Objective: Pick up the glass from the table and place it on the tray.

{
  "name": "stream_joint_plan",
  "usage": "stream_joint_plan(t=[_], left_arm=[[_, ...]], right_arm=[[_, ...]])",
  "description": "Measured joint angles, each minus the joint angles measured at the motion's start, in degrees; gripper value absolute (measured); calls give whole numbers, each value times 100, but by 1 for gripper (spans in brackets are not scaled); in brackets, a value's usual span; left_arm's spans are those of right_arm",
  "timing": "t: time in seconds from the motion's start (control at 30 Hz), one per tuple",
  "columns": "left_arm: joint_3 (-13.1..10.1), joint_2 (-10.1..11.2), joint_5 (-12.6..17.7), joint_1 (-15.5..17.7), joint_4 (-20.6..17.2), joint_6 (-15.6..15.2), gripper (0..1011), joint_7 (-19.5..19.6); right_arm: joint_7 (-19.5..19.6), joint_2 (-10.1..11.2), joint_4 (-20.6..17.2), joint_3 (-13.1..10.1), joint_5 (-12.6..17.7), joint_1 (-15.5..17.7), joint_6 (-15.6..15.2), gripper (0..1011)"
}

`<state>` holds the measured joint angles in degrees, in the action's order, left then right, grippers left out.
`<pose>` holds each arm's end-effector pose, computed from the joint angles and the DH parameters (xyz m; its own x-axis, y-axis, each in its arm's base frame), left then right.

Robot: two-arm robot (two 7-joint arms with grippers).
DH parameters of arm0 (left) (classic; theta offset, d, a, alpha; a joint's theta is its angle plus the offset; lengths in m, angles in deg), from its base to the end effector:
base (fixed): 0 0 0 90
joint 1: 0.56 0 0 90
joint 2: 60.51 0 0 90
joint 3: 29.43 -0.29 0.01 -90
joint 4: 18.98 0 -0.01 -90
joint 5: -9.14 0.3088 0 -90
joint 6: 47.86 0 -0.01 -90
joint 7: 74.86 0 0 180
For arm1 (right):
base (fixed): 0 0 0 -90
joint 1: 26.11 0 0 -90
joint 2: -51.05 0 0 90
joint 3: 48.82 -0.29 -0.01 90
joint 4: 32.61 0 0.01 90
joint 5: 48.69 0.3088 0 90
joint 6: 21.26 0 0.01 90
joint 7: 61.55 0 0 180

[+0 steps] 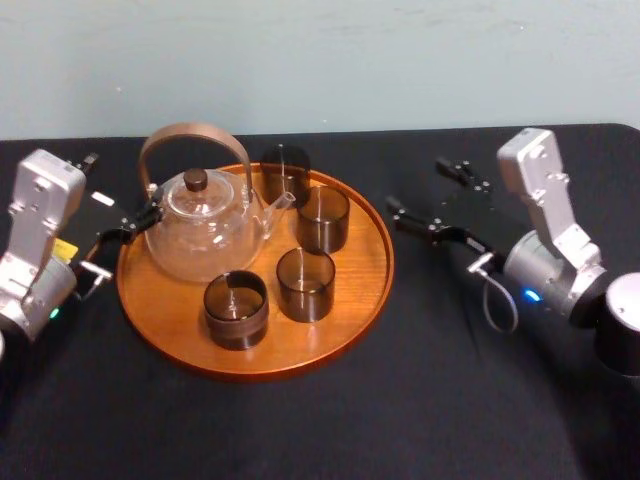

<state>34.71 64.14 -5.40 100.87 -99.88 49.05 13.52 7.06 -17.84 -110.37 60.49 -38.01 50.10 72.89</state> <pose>0.3581 0.0827 -0.3023 0.2922 0.8802 0.3739 -0.9553 0.2873 0.0702 0.3835 -0.0336 -0.2972 0.5764 -0.7892 0.2119 0.8160 0.5695 -0.0991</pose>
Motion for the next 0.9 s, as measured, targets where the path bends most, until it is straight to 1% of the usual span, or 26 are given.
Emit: stream_joint_plan(t=[0.07, 0.1, 0.17, 0.23, 0.27, 0.43, 0.63, 0.7, 0.9], left_arm=[[0, 0, 0, 0, 0, 0, 1010, 0], [0, 0, 0, 0, 0, 0, 1009, 0], [0, 0, 0, 0, 0, 0, 1010, 0], [0, 0, 0, 0, 0, 0, 1009, 0], [0, 0, 0, 0, 0, 0, 1010, 0], [0, 0, 0, 0, 0, 0, 1010, 0], [0, 0, 0, 0, 0, 0, 1010, 0], [0, 0, 0, 0, 0, 0, 1010, 0], [0, 0, 0, 0, 0, 0, 1009, 0]], right_arm=[[70, 23, -16, -107, 0, 52, 25, 1002], [70, 23, -16, -107, 0, 52, 25, 1002], [171, 28, -17, -258, 2, 113, 47, 1002], [220, 27, -5, -335, 9, 137, 53, 1002], [261, 21, 17, -409, 16, 157, 55, 1002], [330, -2, 81, -559, 26, 185, 59, 1002], [506, -87, 183, -773, -10, 232, 78, 1002], [529, -97, 189, -793, -19, 240, 81, 1002], [506, -89, 187, -761, -20, 232, 82, 1002]])
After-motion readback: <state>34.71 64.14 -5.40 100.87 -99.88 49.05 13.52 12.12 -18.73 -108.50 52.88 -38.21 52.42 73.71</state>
